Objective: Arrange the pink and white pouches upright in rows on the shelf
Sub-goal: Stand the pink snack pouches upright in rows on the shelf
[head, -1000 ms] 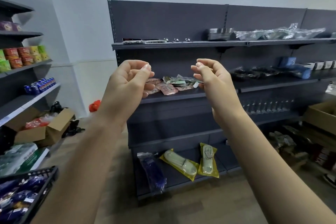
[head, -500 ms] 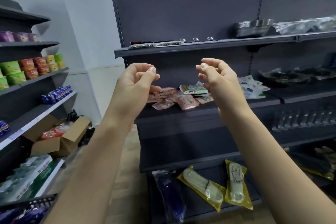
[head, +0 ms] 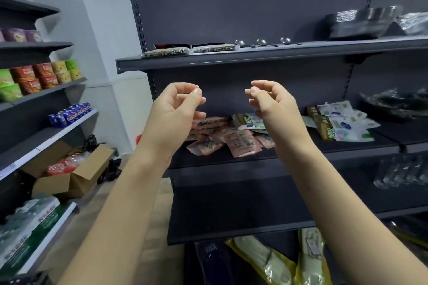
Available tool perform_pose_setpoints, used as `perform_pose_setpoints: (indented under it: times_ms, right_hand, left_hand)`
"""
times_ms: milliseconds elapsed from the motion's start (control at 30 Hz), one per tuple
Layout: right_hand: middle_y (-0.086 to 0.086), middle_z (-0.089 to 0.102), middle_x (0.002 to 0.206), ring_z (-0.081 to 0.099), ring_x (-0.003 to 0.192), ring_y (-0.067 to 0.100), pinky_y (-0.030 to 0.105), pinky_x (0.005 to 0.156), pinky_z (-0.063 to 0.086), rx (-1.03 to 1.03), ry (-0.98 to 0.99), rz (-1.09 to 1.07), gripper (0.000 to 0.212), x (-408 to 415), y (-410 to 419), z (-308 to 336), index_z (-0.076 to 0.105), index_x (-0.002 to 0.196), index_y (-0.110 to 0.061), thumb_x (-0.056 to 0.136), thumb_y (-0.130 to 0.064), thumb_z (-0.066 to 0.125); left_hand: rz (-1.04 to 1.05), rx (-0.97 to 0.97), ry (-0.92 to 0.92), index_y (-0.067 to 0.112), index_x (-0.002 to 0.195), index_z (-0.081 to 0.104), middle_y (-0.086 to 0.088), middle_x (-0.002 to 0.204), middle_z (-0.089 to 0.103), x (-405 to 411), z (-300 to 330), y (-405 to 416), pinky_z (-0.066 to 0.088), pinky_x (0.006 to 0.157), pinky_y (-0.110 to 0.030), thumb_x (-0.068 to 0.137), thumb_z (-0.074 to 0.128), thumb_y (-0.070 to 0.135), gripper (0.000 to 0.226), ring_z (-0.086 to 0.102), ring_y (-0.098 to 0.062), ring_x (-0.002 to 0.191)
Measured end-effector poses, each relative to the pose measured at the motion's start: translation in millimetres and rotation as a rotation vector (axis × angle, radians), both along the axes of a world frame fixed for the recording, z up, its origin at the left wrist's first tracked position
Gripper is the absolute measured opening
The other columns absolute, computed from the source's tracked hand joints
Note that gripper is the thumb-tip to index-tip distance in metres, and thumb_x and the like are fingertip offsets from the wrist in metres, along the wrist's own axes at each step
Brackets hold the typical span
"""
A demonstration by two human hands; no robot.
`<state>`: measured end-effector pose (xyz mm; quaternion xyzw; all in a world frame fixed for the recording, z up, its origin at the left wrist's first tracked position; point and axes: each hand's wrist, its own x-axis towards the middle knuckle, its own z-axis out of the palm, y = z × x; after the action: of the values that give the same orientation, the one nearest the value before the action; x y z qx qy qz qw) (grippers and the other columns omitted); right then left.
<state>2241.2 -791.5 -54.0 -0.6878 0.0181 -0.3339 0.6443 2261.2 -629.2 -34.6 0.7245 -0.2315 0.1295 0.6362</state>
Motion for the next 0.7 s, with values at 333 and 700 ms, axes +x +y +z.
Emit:
perform_pose_setpoints:
  times_ms: [333,700]
  right_hand:
    - [-0.008,0.066,0.109,0.06,0.105,0.008,0.027,0.094,0.047,-0.03,0.046,0.042,0.011,86.2,2.6,-9.1,0.06,0.095,-0.033,0.092,-0.026,0.054]
    - [-0.01,0.066,0.106,0.059,0.102,0.007,0.025,0.092,0.046,-0.058,0.092,-0.001,0.019,184.3,28.9,-11.7,0.064,0.108,-0.025,0.093,-0.024,0.052]
  left_hand:
    - [0.038,-0.028,0.075,0.035,0.087,0.054,0.011,0.092,0.067,83.1,-19.5,6.4,0.045,0.056,-0.013,0.095,0.047,0.031,0.011,0.064,-0.003,0.072]
    - [0.013,-0.028,0.106,0.033,0.087,0.056,0.01,0.09,0.067,188.6,-26.8,15.9,0.046,0.065,-0.021,0.095,0.048,0.029,0.012,0.065,-0.007,0.077]
